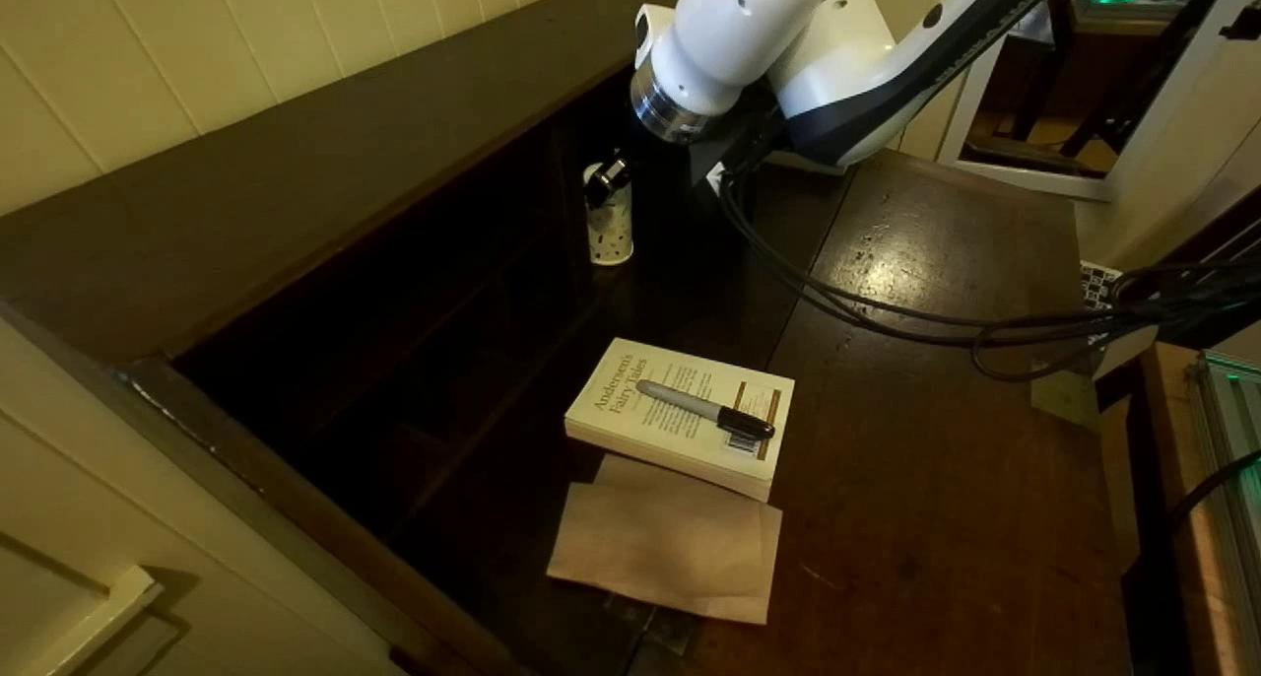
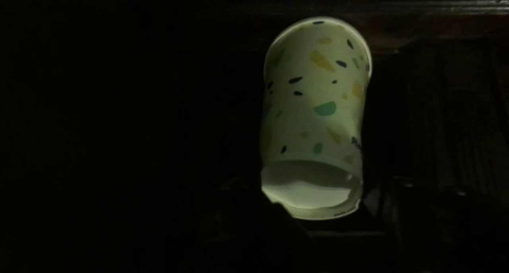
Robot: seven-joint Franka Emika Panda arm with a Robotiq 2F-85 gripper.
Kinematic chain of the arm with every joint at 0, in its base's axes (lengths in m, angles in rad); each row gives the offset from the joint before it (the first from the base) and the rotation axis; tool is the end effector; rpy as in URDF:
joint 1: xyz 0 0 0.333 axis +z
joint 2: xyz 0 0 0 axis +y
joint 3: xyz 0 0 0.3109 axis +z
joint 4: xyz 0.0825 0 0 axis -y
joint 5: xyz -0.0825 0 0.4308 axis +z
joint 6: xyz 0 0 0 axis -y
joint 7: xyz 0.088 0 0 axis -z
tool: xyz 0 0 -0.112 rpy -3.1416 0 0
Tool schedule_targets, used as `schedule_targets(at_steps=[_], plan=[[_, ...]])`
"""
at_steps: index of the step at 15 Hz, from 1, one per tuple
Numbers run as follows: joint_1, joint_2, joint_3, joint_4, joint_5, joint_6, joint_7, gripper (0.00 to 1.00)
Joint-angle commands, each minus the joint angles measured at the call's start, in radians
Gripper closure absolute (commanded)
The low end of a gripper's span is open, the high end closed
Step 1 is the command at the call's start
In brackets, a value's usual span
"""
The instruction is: Open the cabinet door, then out the cup inside and close the cabinet door
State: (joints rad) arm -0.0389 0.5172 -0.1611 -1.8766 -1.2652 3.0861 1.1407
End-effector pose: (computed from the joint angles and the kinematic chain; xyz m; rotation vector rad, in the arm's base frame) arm 0.6784 -0.0517 0.2317 2.7268 -0.0613 1.0155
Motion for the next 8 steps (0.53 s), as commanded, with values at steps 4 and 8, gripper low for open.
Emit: schedule_targets(at_steps=[4,8], plan=[[0.076,0.010,-0.076,0.039,-0.161,0.032,0.122,0.55],[0.102,0.022,-0.105,0.069,-0.240,0.027,0.204,0.46]])
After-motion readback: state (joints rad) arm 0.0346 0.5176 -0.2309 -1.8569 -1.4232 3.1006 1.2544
